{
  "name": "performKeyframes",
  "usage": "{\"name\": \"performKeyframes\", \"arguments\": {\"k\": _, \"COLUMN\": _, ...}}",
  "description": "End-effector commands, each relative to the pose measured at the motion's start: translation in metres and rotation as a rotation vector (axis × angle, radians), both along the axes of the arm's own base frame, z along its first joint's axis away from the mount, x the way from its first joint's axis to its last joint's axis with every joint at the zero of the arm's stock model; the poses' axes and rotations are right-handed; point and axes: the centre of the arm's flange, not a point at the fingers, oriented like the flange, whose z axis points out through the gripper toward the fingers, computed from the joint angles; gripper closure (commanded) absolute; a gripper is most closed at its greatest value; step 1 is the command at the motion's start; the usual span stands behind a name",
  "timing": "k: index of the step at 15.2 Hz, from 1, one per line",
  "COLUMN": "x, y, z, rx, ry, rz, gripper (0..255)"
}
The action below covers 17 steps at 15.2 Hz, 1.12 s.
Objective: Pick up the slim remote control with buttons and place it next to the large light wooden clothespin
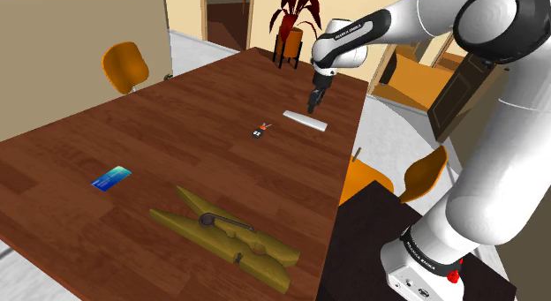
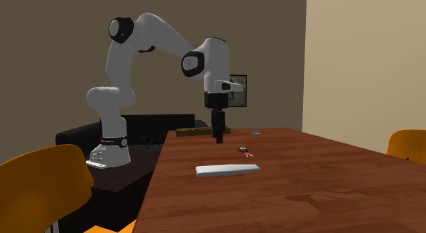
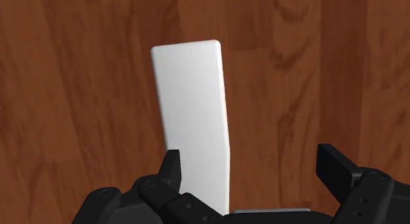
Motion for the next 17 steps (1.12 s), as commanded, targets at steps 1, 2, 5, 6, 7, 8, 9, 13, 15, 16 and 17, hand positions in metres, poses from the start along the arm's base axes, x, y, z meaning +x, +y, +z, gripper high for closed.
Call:
{"name": "performKeyframes", "arguments": {"k": 1, "x": 0.017, "y": -0.01, "z": -0.018, "rx": -0.001, "ry": 0.005, "rz": 0.022, "gripper": 0}}
{"name": "performKeyframes", "arguments": {"k": 2, "x": 0.026, "y": -0.013, "z": -0.027, "rx": -0.001, "ry": 0.008, "rz": 0.032, "gripper": 0}}
{"name": "performKeyframes", "arguments": {"k": 5, "x": 0.05, "y": -0.021, "z": -0.05, "rx": -0.002, "ry": 0.015, "rz": 0.057, "gripper": 0}}
{"name": "performKeyframes", "arguments": {"k": 6, "x": 0.05, "y": -0.021, "z": -0.056, "rx": -0.002, "ry": 0.015, "rz": 0.057, "gripper": 0}}
{"name": "performKeyframes", "arguments": {"k": 7, "x": 0.05, "y": -0.021, "z": -0.061, "rx": -0.002, "ry": 0.015, "rz": 0.057, "gripper": 0}}
{"name": "performKeyframes", "arguments": {"k": 8, "x": 0.05, "y": -0.021, "z": -0.066, "rx": -0.002, "ry": 0.015, "rz": 0.057, "gripper": 0}}
{"name": "performKeyframes", "arguments": {"k": 9, "x": 0.05, "y": -0.021, "z": -0.072, "rx": -0.002, "ry": 0.015, "rz": 0.057, "gripper": 0}}
{"name": "performKeyframes", "arguments": {"k": 13, "x": 0.049, "y": -0.021, "z": -0.09, "rx": -0.002, "ry": 0.015, "rz": 0.057, "gripper": 0}}
{"name": "performKeyframes", "arguments": {"k": 15, "x": 0.05, "y": -0.021, "z": -0.09, "rx": -0.002, "ry": 0.015, "rz": 0.057, "gripper": 0}}
{"name": "performKeyframes", "arguments": {"k": 16, "x": 0.05, "y": -0.021, "z": -0.09, "rx": -0.002, "ry": 0.015, "rz": 0.057, "gripper": 0}}
{"name": "performKeyframes", "arguments": {"k": 17, "x": 0.05, "y": -0.021, "z": -0.09, "rx": -0.002, "ry": 0.015, "rz": 0.057, "gripper": 0}}
